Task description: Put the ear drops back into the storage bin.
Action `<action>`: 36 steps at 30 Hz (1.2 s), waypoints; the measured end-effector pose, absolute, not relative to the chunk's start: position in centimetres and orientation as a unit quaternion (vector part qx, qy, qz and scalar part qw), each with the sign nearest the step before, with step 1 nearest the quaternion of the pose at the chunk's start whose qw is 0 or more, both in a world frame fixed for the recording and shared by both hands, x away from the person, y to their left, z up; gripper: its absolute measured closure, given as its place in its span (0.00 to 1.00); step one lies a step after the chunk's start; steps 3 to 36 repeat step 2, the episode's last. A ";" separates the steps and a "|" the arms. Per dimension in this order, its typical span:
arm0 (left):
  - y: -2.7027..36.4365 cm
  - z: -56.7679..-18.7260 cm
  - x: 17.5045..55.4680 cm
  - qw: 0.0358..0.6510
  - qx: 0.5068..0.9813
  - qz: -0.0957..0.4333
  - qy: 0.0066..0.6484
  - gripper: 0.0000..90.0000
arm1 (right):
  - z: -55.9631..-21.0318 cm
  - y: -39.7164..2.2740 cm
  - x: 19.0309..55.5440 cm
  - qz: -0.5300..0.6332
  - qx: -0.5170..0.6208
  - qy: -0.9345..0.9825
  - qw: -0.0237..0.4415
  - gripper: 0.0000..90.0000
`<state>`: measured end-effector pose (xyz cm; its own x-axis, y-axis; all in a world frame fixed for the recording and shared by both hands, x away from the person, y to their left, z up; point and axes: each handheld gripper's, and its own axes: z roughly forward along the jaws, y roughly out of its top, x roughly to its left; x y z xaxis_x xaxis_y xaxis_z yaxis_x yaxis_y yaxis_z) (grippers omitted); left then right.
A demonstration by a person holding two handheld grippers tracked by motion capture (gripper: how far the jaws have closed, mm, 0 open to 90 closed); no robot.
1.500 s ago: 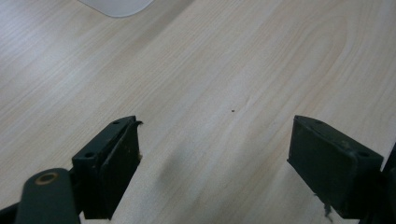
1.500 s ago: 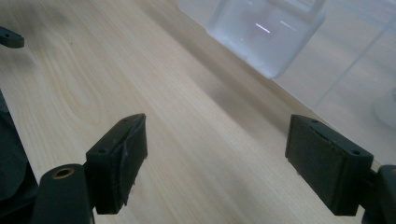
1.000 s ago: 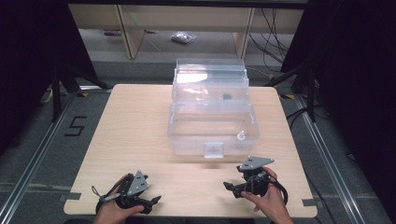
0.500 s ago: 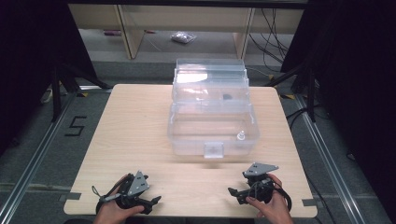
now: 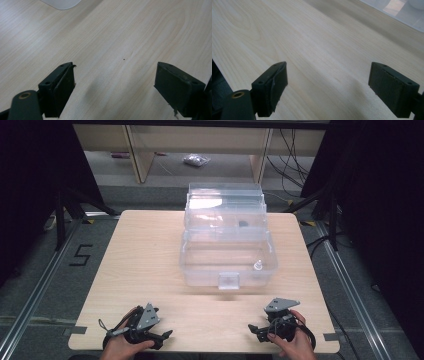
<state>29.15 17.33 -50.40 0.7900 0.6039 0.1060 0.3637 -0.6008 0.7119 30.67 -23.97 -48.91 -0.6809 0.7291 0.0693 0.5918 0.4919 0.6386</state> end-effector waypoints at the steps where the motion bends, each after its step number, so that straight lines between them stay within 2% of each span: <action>1: 17.4 -50.4 29.2 0.345 0.879 0.174 0.279 0.18 | -48.9 -23.9 30.6 0.325 0.387 0.857 0.104 0.19; 36: 17.3 -50.5 29.2 0.344 0.878 0.178 0.281 0.18 | -49.0 -24.0 30.8 0.326 0.375 0.861 0.106 0.19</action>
